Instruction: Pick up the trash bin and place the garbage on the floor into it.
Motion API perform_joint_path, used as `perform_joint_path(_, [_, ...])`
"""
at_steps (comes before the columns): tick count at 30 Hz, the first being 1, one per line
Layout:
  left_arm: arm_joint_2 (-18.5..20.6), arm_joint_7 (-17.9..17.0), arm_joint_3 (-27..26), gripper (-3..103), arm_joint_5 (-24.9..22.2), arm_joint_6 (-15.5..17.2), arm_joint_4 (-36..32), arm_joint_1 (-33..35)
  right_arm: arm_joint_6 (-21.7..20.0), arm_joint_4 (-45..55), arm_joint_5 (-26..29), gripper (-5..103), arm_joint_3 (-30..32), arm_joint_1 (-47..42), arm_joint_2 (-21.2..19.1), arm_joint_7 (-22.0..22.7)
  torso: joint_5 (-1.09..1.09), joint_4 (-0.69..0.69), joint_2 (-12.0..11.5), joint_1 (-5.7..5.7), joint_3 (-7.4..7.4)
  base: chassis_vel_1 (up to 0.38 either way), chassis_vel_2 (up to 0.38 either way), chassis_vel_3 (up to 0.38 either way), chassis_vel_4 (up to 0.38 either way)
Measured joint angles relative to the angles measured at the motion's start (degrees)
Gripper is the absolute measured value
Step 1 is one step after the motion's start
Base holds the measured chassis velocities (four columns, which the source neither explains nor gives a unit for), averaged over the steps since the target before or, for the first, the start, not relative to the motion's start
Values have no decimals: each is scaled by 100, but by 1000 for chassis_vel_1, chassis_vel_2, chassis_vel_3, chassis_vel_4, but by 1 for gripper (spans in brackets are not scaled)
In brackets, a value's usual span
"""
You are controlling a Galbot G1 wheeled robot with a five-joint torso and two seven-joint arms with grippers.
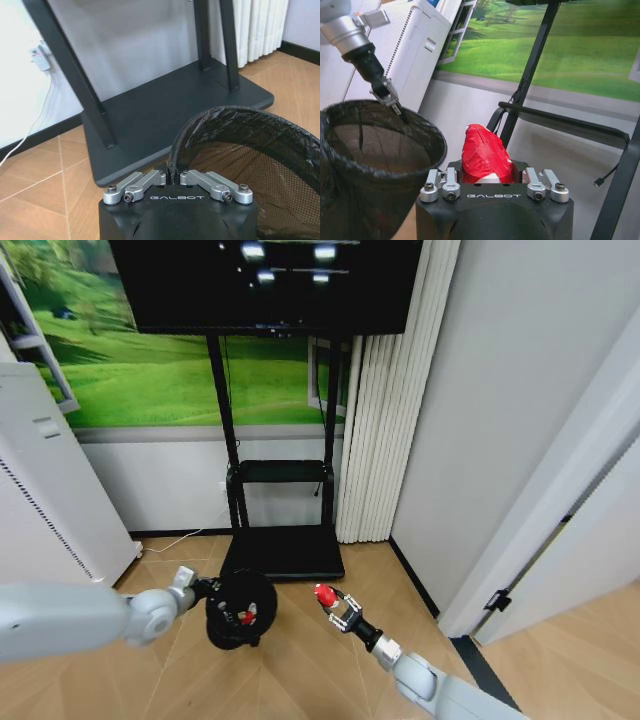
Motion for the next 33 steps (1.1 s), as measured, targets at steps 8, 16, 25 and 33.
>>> perform_joint_path(8, [454, -144, -304, 7, -232, -61, 61, 248, -156, 284, 96, 51, -317, 287, -38, 98, -1, 1, 0, 0, 0, 0, 0, 0, 0])
perform_joint_path(16, [740, -227, -548, 7, -387, -97, 80, 471, -198, 30, 227, 51, -825, 725, 224, 161, -1, 1, -1, 0, 0, 0, 0, 0, 0])
perform_joint_path(25, [983, -295, -754, 7, -539, -112, 90, 635, -194, -302, 351, 51, -1148, 1100, 429, 209, 0, 1, -1, 0, 0, 0, 0, 0, 0])
perform_joint_path(33, [1165, -289, -874, 7, -652, -129, 211, 757, -214, -456, 317, 51, -1231, 1092, 596, 294, 0, 0, -1, 0, 0, 0, 0, 0, 0])
